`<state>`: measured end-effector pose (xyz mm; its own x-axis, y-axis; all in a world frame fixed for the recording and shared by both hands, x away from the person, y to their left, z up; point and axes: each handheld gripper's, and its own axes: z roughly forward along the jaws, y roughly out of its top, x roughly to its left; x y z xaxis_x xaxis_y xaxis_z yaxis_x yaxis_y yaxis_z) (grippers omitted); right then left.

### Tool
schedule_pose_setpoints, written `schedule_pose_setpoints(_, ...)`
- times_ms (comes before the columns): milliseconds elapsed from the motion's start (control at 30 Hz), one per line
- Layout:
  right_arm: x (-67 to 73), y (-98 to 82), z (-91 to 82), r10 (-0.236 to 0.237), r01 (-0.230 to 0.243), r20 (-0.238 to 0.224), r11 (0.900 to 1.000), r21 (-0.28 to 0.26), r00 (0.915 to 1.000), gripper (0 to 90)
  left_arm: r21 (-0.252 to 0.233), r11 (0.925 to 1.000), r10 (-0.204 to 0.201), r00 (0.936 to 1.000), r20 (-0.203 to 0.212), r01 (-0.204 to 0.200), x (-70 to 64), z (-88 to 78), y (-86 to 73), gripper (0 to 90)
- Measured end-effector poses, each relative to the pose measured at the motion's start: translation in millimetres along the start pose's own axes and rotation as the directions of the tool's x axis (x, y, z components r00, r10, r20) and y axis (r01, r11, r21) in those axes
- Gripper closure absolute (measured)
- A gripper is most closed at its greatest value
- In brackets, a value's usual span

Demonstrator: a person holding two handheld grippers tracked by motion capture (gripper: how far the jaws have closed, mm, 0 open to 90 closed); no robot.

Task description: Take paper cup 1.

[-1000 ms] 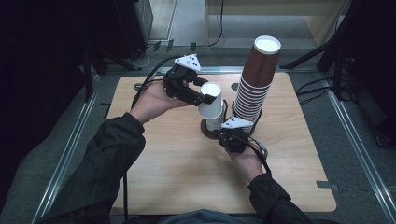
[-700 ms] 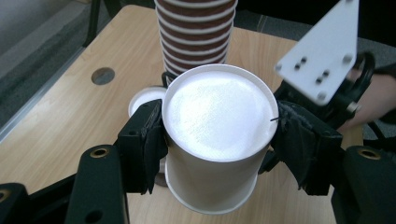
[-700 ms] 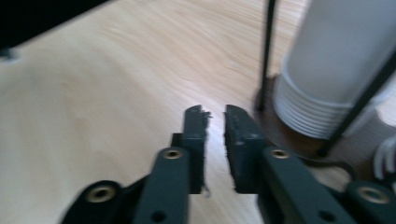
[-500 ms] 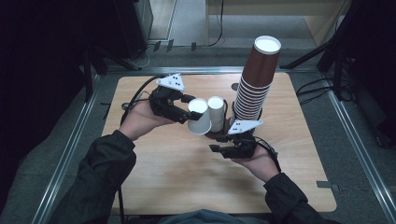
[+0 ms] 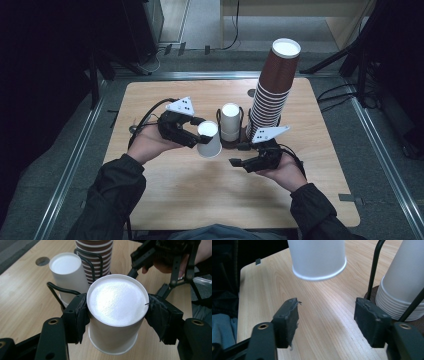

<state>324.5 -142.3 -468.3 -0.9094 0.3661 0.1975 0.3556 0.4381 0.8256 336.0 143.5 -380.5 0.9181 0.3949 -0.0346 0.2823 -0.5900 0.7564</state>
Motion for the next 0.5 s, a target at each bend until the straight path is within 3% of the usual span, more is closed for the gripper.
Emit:
schedule_pose_setpoints(267,-4.9,0.4,-4.4,0.007,-0.006,-0.029,1.000,0.006,0.9996,28.7,0.012,0.9996,-0.025,0.9992,0.032,0.025,-2.1,18.1,-17.5,35.7)
schedule_pose_setpoints(333,-4.0,0.8,-3.3,-0.022,0.022,-0.050,1.000,0.014,0.9985,25.8,0.025,0.9992,-0.032,0.9984,0.046,0.031,-2.0,25.4,-24.6,35.7)
schedule_pose_setpoints(500,-0.9,-0.1,0.8,-0.042,0.044,-0.059,0.999,0.029,0.9973,24.1,0.033,0.9984,-0.049,0.9964,0.069,0.047,-3.1,33.4,-32.5,35.7)
